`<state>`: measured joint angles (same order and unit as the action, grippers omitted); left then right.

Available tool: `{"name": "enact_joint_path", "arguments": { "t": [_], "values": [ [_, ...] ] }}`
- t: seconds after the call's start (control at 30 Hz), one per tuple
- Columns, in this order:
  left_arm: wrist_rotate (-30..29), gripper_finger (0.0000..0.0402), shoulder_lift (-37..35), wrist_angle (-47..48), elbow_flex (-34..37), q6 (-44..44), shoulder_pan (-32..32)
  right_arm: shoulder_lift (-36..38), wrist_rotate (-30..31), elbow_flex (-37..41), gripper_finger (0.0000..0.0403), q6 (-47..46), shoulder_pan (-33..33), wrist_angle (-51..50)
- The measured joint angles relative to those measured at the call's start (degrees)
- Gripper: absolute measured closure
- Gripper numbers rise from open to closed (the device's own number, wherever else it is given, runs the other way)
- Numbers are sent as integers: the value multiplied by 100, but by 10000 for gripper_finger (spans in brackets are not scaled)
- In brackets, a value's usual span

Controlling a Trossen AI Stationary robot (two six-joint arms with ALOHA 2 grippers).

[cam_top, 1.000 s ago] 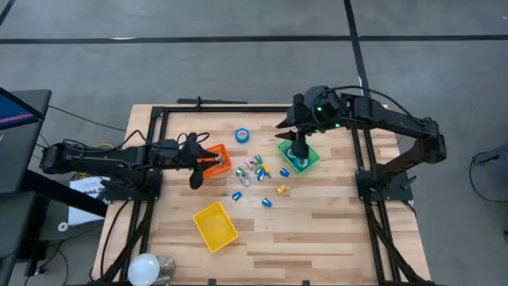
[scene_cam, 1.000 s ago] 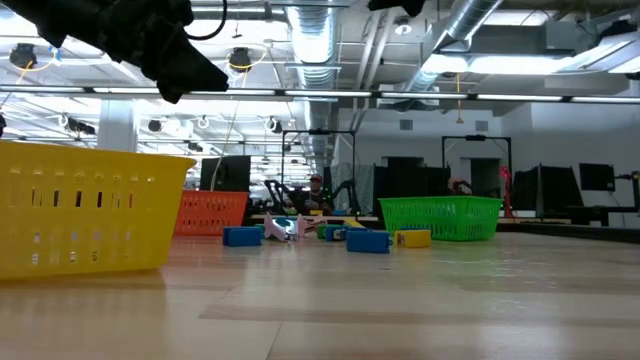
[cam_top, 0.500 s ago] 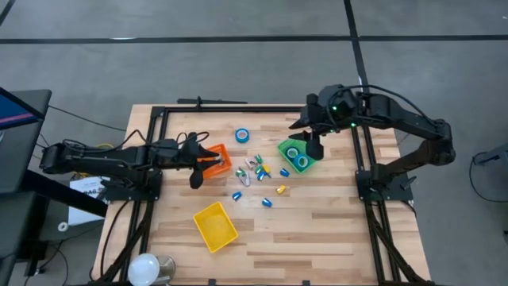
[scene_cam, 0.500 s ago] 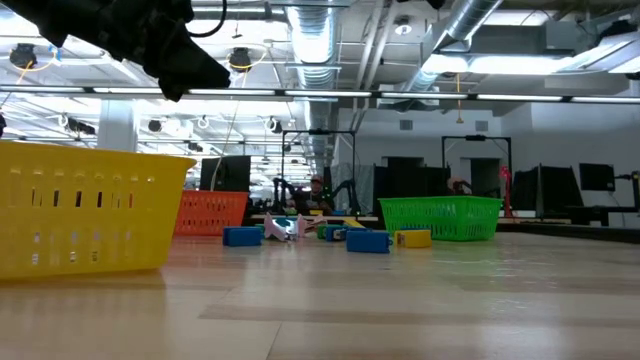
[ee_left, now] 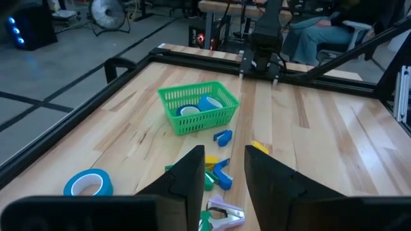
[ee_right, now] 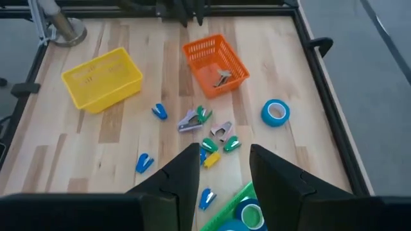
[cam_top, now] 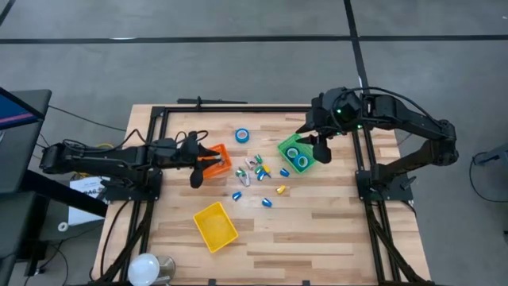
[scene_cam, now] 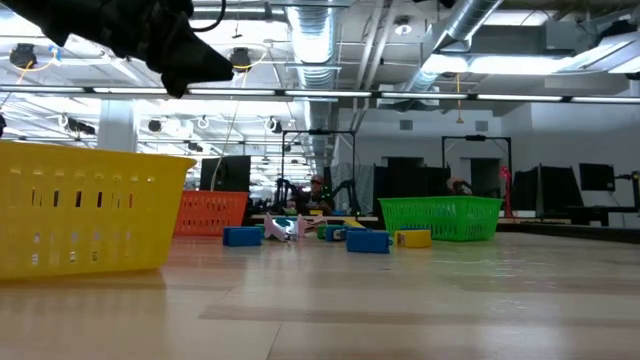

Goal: Pick and place Stapler, Stapler remover, tape
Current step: Put the blue tape into the green basket

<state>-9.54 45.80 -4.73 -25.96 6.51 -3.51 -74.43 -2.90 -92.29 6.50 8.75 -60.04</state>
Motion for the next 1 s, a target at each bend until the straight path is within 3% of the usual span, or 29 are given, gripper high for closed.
{"name": "enact_joint_path", "arguments": {
  "t": [0.5,1.0],
  "values": [
    [0,300,0,-184,0,2,0,-90,143,335,291,117,495,65],
    [0,300,0,-232,0,2,0,-70,124,1433,292,201,1376,1536]
  ]
}}
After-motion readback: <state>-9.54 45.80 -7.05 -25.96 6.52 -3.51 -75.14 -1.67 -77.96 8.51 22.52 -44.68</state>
